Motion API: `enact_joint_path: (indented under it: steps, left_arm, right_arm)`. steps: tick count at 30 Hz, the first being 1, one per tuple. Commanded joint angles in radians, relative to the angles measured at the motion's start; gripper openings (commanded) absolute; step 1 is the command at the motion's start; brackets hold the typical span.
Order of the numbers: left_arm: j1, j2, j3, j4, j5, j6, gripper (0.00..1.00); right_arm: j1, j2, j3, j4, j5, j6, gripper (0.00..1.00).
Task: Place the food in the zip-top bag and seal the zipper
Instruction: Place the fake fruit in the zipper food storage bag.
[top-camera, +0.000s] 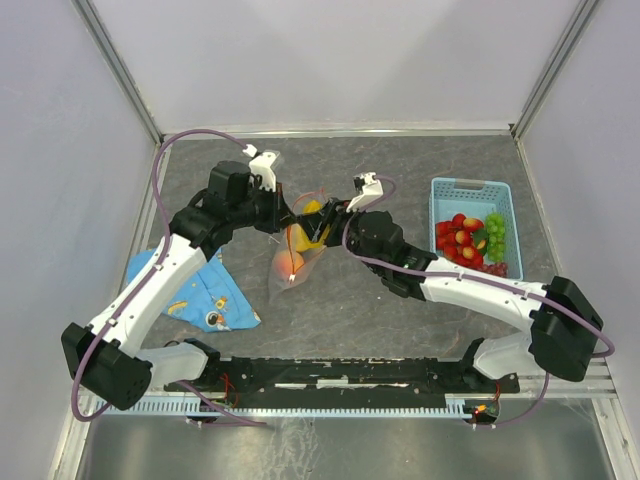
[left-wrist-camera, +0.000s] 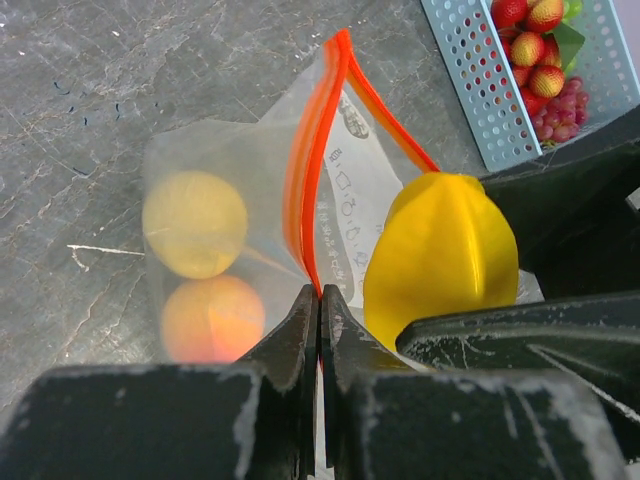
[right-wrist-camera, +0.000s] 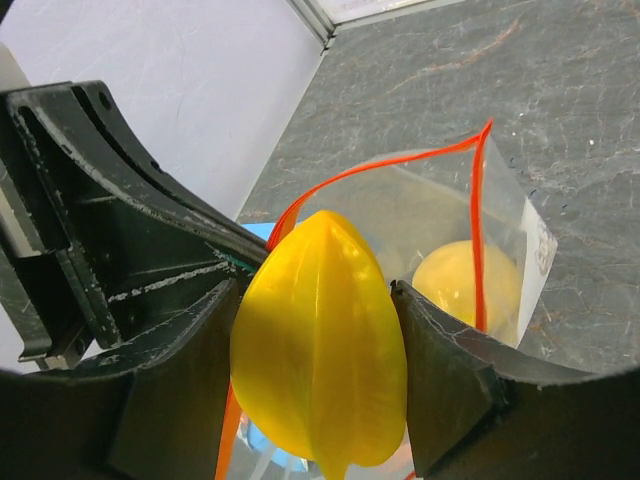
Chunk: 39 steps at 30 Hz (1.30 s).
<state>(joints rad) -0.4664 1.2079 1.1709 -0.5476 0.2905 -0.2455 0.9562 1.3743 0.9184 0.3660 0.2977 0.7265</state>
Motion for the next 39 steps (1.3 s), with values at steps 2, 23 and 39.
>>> enact_joint_path:
  steps: [2,23,39]
  left_arm:
    - [0.009,-0.032,0.017,0.034,0.015,-0.035,0.03]
    - [0.013,-0.028,0.006,0.047,0.034,-0.024,0.03]
    - [0.013,-0.029,-0.004,0.052,0.067,-0.017,0.03]
  right_arm:
    - [0.021,-0.003,-0.004,0.036,-0.002,0.027,0.69]
    - [-0.014,-0.125,0.124,-0.418,-0.076,-0.212,0.76]
    - [-0.142,0.095,0.281,-0.534,-0.135,-0.288,0.61]
